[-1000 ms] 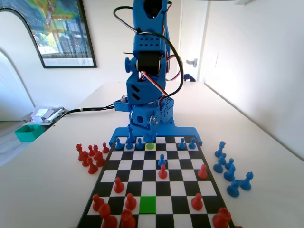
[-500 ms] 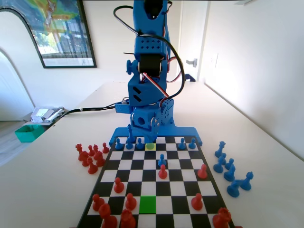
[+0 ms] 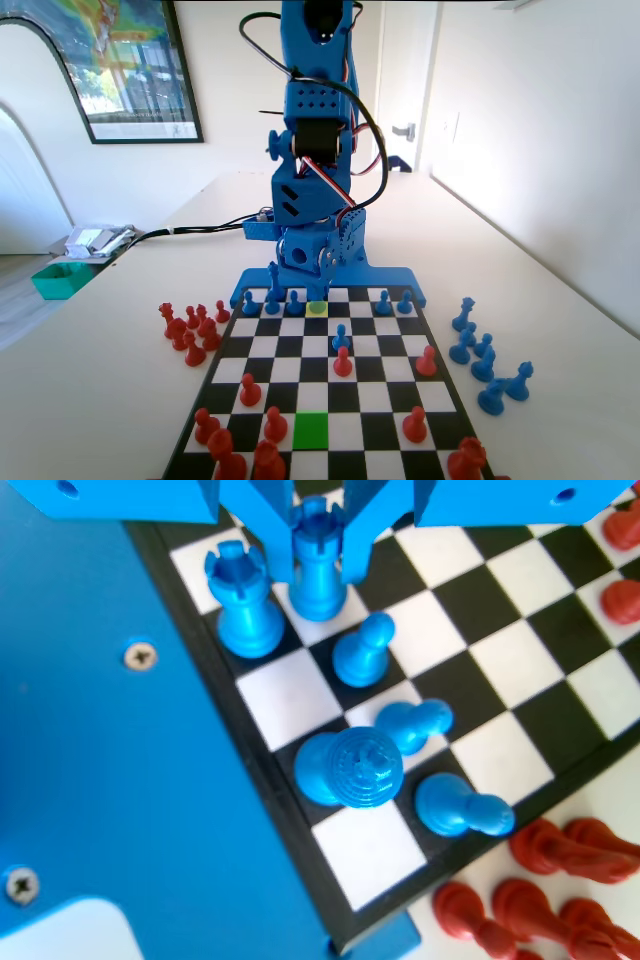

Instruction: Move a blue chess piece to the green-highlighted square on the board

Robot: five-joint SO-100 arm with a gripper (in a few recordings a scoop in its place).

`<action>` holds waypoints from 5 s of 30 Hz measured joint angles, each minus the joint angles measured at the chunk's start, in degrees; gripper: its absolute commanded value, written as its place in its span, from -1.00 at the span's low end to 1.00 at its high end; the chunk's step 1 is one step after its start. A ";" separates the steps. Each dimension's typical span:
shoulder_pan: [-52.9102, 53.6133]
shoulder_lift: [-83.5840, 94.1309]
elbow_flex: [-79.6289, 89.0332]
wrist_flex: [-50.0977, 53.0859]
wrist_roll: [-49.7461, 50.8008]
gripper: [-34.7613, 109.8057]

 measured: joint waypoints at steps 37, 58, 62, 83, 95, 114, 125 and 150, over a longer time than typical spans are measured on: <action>-2.02 -3.96 -30.41 22.06 38.67 -0.51; -2.02 -23.03 -52.65 25.58 51.24 -0.51; -2.02 -26.63 -56.69 26.54 52.29 -0.51; -1.85 -41.04 -69.52 28.04 56.16 -0.51; -3.25 -43.33 -70.66 26.81 56.87 -0.51; -1.41 -43.33 -68.91 25.14 55.63 -0.51; -1.58 -43.33 -67.68 23.12 55.55 -0.50; -1.49 -43.33 -67.68 23.29 55.90 -0.37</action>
